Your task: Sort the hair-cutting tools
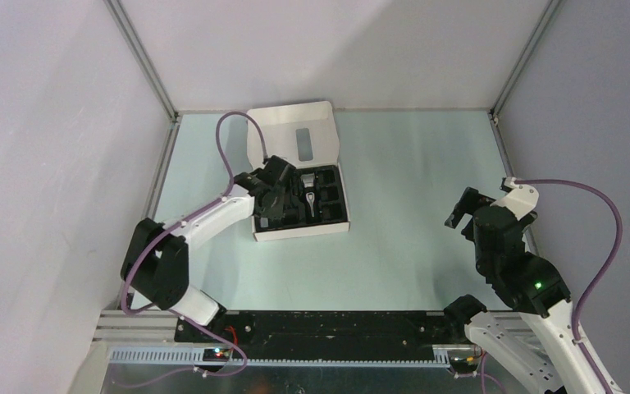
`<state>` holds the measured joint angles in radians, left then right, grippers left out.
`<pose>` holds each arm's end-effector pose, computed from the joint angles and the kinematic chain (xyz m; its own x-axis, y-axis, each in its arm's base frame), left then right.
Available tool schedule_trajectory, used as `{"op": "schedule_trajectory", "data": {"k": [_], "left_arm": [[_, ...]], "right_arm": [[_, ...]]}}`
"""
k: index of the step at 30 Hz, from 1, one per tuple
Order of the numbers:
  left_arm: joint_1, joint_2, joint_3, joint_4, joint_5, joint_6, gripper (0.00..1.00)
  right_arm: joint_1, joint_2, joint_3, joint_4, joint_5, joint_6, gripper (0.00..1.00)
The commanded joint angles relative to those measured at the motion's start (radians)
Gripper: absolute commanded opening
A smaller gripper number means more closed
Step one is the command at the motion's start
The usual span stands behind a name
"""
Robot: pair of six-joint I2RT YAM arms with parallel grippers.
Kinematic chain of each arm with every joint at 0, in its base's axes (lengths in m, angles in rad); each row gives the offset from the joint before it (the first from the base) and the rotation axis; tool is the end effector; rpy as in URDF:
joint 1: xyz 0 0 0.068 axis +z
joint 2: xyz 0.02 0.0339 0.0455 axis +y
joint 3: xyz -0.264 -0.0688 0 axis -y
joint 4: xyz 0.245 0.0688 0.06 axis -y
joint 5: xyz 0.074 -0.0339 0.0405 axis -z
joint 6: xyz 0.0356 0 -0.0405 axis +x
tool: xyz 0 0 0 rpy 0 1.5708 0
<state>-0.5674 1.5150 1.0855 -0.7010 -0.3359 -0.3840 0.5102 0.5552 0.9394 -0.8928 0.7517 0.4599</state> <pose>0.2583 -0.1507 0.2323 -0.8530 0.1242 -0.5069 0.0748 0.9903 0.1168 0.0884 0.0216 0.3514 -0.3081 0.1991 -0.9303 0.3353 0.9378 0.0897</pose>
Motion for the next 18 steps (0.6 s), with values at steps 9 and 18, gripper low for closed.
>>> {"op": "schedule_trajectory", "data": {"k": [9,18], "left_arm": [[-0.005,0.063,-0.036,0.062,-0.006,-0.012,0.30],[-0.006,0.085,-0.041,0.038,-0.030,-0.015,0.27]], "right_arm": [[-0.003,0.005,-0.005,0.017,0.007,0.007,0.99],[-0.003,0.005,-0.006,0.021,-0.012,0.005,0.99]]}}
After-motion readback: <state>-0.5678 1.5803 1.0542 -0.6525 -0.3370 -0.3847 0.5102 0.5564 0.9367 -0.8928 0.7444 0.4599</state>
